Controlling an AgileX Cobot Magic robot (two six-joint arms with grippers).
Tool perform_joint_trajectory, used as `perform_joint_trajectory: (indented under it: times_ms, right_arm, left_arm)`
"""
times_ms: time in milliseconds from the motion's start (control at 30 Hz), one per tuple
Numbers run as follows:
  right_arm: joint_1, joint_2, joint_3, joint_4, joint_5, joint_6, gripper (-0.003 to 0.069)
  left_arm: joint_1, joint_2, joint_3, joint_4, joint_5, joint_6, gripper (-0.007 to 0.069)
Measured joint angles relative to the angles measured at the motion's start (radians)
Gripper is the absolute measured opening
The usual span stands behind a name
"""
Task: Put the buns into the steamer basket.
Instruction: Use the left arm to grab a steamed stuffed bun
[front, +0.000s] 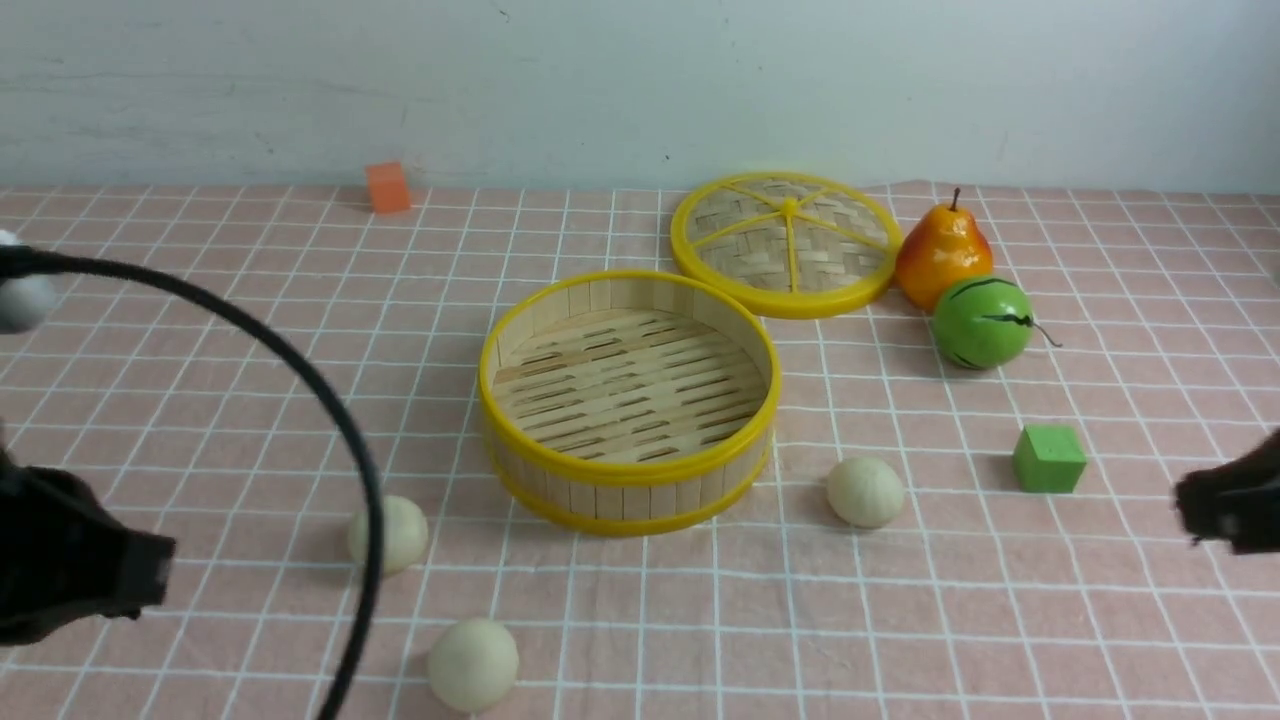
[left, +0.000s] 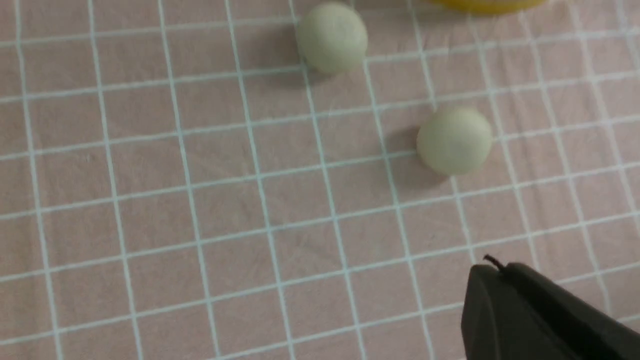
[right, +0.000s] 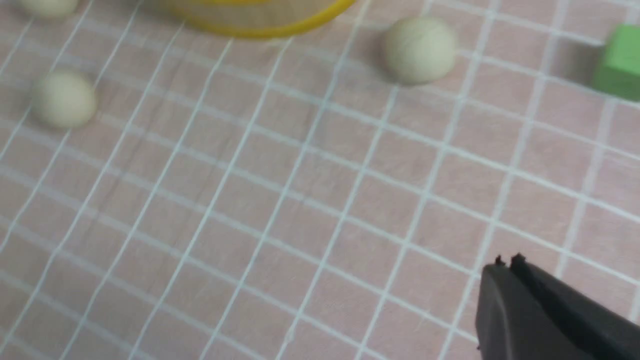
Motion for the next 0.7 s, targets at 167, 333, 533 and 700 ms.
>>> perform_joint_trajectory:
  times_ms: [167, 333, 533, 700]
  right_arm:
    - [0.234, 0.127, -0.02, -0.043, 0.014, -0.005, -0.0014]
    - [0.365, 0.177, -0.022, -0.07, 0.037, -0.005, -0.001]
    - [0.375, 0.177, -0.027, -0.104, 0.057, 0.109, -0.0006]
    - [0.375, 0.177, -0.027, -0.161, 0.094, 0.161, -0.0001]
  left_arm:
    - [-0.043, 0.226, -0.104, 0.072, 0.015, -0.031, 0.0048]
    - [-0.046, 0.441, -0.201, 0.11, -0.02, -0.021, 0.0246]
    - [-0.046, 0.662, -0.296, 0.122, -0.097, 0.005, 0.0498]
    - [-0.046, 0.781, -0.329, 0.125, -0.11, -0.024, 0.0572]
